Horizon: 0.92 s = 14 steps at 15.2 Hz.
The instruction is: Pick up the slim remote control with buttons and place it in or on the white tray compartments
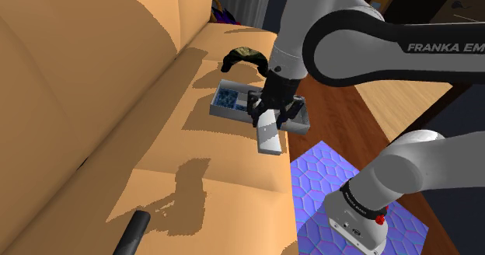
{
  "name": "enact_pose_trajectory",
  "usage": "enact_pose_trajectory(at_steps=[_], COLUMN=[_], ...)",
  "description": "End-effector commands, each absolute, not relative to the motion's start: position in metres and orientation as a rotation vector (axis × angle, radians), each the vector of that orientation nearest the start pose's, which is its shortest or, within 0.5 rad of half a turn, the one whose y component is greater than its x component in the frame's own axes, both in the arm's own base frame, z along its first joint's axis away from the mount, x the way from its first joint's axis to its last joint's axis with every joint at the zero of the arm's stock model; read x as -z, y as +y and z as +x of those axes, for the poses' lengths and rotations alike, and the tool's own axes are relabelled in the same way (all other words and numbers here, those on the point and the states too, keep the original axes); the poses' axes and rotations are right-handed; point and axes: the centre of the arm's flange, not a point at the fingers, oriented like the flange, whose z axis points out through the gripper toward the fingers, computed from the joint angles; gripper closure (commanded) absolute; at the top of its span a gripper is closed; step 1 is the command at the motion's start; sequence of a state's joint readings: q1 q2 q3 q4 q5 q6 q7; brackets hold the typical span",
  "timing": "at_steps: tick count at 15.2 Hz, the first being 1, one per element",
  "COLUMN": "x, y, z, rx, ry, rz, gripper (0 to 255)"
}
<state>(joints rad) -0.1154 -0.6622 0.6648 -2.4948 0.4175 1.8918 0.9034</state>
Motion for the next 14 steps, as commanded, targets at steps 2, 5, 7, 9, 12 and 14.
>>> enact_pose_trajectory(at_steps=[2, 5, 7, 9, 12, 14], x=[-0.456, -0.457, -0.458, -0.458, -0.459, -0.460], y=[0.207, 0.178, 0.159, 0.139, 0.110, 0.091], z=[0.334, 0.360, 0.378, 0.396, 0.423, 0.441], rx=[-0.032, -0.032, -0.032, -0.032, -0.032, -0.032], ry=[0.951, 0.951, 0.951, 0.951, 0.951, 0.951], rz=[-3.006, -3.006, -3.006, -3.006, -3.006, -3.006], gripper=[255, 255, 255, 255, 255, 255])
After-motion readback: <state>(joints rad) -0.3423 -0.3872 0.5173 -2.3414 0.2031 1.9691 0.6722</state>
